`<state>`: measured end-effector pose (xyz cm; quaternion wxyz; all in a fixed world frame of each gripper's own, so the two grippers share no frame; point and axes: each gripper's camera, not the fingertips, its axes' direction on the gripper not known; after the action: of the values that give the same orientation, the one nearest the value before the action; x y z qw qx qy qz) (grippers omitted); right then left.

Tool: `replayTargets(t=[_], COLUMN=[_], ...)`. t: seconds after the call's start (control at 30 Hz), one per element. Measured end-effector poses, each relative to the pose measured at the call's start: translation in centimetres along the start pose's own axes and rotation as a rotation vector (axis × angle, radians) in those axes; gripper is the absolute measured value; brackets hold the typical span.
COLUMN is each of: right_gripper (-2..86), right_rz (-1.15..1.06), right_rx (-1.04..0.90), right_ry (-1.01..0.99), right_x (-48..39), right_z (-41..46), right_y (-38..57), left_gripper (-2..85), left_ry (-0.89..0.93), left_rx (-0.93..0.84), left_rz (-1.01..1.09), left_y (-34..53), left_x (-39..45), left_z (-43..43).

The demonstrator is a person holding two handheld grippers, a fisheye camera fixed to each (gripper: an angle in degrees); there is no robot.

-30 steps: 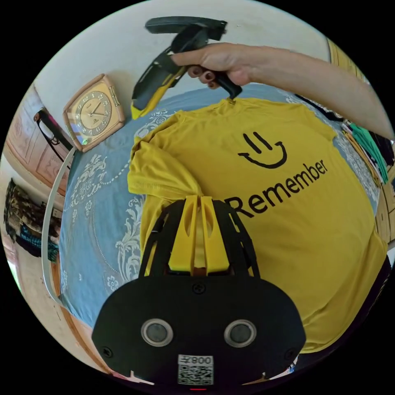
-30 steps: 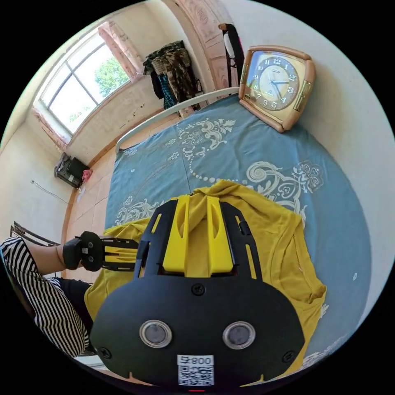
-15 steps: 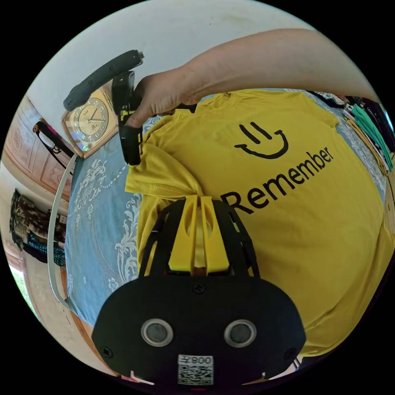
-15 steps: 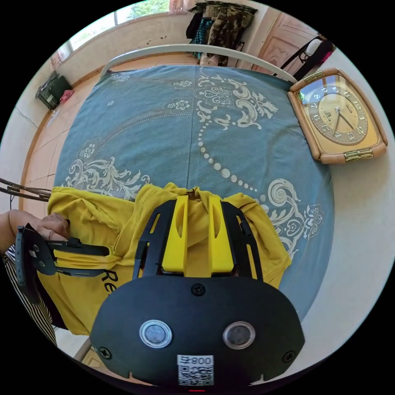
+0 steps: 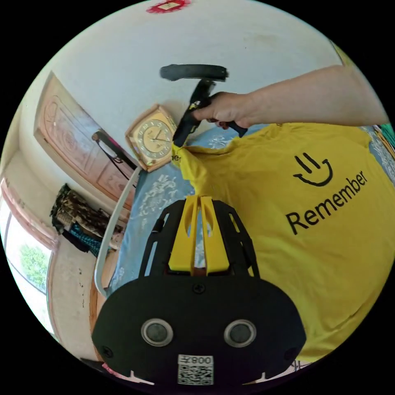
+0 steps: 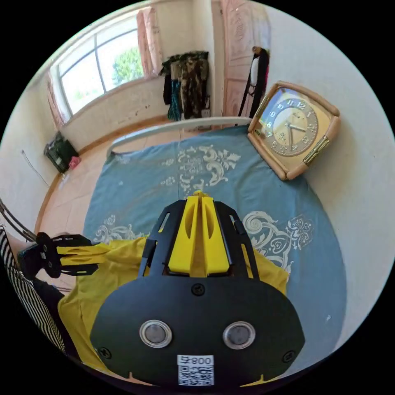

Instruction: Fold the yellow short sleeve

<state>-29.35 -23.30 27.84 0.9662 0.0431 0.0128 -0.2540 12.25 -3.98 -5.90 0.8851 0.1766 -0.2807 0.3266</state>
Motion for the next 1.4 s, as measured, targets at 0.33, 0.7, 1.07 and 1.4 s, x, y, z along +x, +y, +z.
replayTargets(t=[0.33,0.7,1.07,1.4], right_gripper=[8.6,6.7,5.7,5.4], right_rz=[0.364,0.298,0.341,0.309], right_rx=[-0.202,-0.065,-0.089,-0.044], right_ry=[-0.051,-0.105,-0.054,0.157], right_x=[9.5,8.1,6.9,10.5], right_z=[5.2,-0.4,-3.3,-5.1], right_y=[5.8,12.2,20.3,19.8], left_gripper=[5.1,6.3,5.7,1.7], left_ry=[0.175,0.289,0.64,0.413], left_rx=[-0.318,-0.072,-0.414,-0.253], left_rz=[-0.164,-0.306,-0.472,-0.544], left_y=[3.2,-0.4,-9.2,-9.6], left_x=[-6.9,-15.8,-21.4,-27.6], left_z=[12.1,15.0,37.1,36.0])
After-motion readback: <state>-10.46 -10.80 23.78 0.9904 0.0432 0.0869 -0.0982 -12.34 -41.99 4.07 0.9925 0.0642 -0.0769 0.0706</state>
